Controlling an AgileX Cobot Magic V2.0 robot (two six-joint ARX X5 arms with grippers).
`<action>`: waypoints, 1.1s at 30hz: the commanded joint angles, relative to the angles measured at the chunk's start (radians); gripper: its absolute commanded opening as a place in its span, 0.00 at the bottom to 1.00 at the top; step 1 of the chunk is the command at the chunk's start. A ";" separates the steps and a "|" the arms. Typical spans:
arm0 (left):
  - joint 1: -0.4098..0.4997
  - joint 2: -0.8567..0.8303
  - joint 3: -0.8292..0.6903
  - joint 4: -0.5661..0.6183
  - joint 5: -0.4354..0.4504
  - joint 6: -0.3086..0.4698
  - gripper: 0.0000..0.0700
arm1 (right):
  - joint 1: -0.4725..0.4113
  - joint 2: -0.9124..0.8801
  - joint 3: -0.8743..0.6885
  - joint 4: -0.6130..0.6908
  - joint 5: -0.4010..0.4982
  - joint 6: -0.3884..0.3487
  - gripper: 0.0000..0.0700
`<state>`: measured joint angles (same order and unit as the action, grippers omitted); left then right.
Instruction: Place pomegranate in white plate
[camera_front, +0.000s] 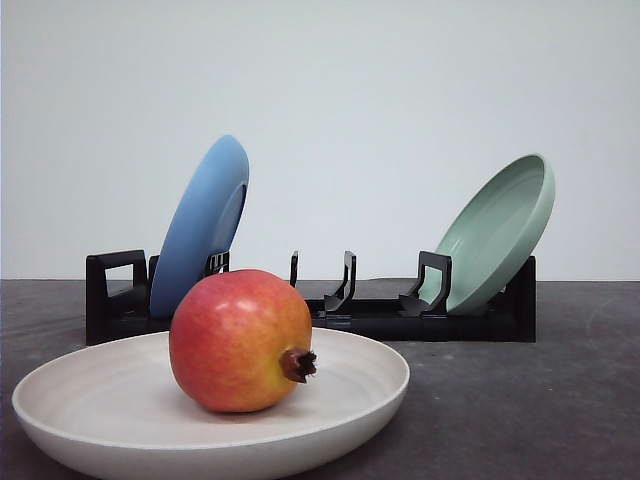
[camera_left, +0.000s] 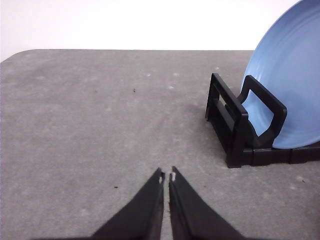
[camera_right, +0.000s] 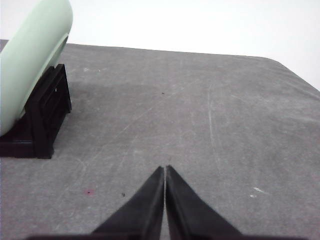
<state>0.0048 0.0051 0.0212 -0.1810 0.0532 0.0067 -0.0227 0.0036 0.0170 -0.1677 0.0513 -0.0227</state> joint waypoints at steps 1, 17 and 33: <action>0.002 -0.002 -0.009 -0.005 0.007 -0.003 0.00 | -0.002 0.000 -0.005 0.010 0.001 -0.004 0.00; 0.002 -0.002 -0.009 -0.005 0.007 -0.003 0.00 | -0.002 0.000 -0.005 0.010 0.001 -0.004 0.00; 0.002 -0.002 -0.009 -0.005 0.007 -0.003 0.00 | -0.002 0.000 -0.005 0.010 0.001 -0.004 0.00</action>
<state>0.0048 0.0051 0.0212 -0.1810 0.0532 0.0067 -0.0227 0.0036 0.0170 -0.1676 0.0513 -0.0226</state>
